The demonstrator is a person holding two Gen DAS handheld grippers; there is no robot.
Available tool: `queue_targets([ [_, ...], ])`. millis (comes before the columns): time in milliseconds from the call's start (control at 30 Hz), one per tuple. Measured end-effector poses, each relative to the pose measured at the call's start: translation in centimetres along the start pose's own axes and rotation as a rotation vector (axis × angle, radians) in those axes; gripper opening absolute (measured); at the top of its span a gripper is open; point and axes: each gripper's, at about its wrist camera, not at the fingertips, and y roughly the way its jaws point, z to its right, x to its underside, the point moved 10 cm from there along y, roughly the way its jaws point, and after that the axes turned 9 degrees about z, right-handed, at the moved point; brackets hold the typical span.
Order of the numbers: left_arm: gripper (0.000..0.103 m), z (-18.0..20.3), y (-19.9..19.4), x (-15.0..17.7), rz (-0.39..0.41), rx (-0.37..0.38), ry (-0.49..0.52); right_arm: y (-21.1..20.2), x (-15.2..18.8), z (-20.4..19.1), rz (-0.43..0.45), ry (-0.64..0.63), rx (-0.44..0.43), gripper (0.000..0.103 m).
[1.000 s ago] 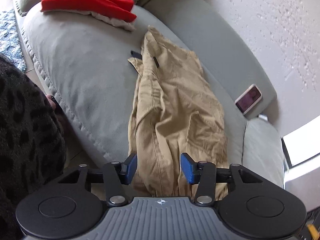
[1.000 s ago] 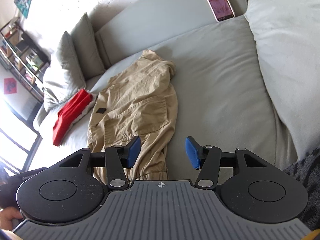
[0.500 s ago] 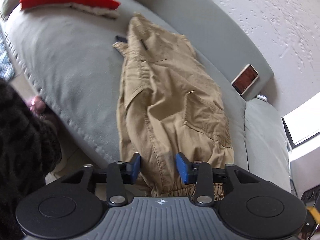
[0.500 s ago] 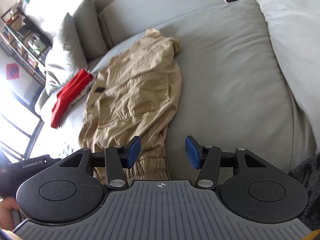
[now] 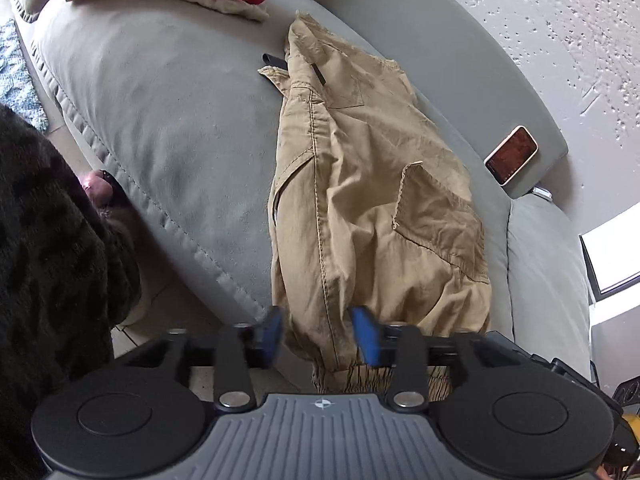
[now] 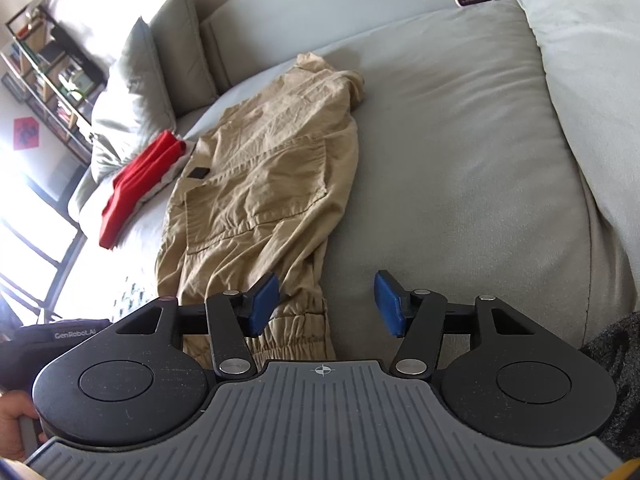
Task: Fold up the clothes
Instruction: 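Grasp the trouser cuffs with the left gripper, then the right gripper, then lift the held cuffs with both grippers, fold onto the waistband, open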
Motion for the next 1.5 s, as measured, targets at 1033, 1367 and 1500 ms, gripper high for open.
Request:
queue_targets([
  [1033,0.063,3.8,5.9,2.6,-0.054,0.191,0.220,3.2,1.3,-1.1,-0.218,0.026,-0.221,0.051],
  [1367,0.016,4.3,1.3,1.7,-0.253,0.289,-0.089,-0.2,0.8,-1.8,-0.224,0.154,-0.149,0.021],
  [1500,0.016,3.3,2.2,3.5,-0.385,0.247,-0.235,-2.3,0.7,-1.3,-0.247,0.284,-0.140,0.021],
])
